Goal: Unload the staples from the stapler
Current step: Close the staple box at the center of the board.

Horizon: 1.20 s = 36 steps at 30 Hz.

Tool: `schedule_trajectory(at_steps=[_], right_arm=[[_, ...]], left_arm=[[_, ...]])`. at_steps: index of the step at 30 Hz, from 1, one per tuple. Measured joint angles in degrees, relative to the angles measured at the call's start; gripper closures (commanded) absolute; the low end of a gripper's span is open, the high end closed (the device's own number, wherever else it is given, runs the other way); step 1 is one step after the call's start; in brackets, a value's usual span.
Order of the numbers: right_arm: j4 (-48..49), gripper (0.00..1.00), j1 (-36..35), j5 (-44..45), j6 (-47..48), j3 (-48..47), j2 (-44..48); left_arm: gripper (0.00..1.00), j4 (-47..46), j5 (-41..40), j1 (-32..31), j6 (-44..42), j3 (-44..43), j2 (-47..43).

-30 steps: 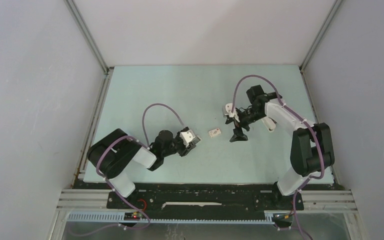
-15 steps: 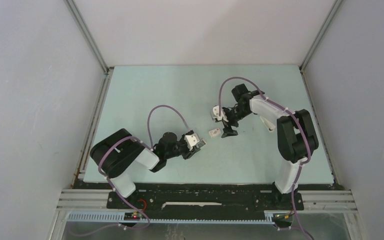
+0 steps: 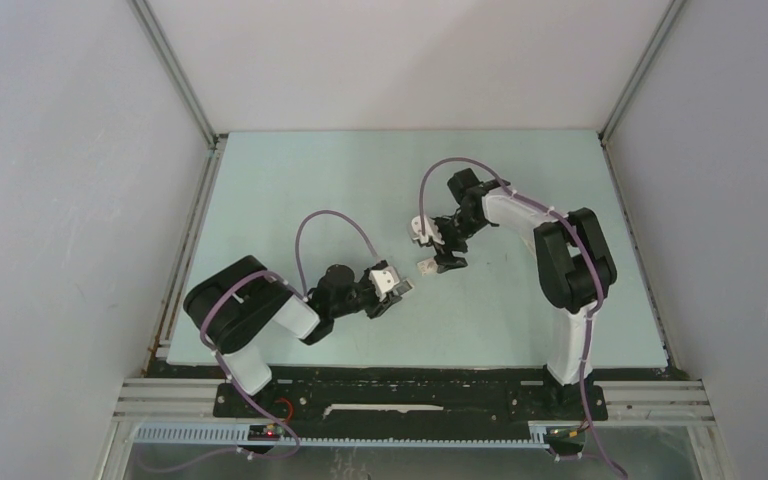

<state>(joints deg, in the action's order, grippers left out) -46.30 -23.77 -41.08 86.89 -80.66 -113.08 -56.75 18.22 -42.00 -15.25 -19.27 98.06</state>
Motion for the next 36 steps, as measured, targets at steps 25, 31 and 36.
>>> schedule_trajectory(at_steps=[25,31,36], right_arm=[[1.95,0.42,-4.04,7.78,1.73,0.76,-1.73],[1.92,0.49,-4.15,7.76,2.01,1.51,-1.66],[2.08,0.53,-4.31,7.8,2.38,2.8,-0.81]], left_arm=[[0.56,-2.45,-1.53,-0.26,1.75,0.0,1.33],[0.56,-3.21,-1.57,-0.26,1.9,0.09,1.7],[0.56,-4.31,-1.97,-0.28,2.36,0.55,1.97]])
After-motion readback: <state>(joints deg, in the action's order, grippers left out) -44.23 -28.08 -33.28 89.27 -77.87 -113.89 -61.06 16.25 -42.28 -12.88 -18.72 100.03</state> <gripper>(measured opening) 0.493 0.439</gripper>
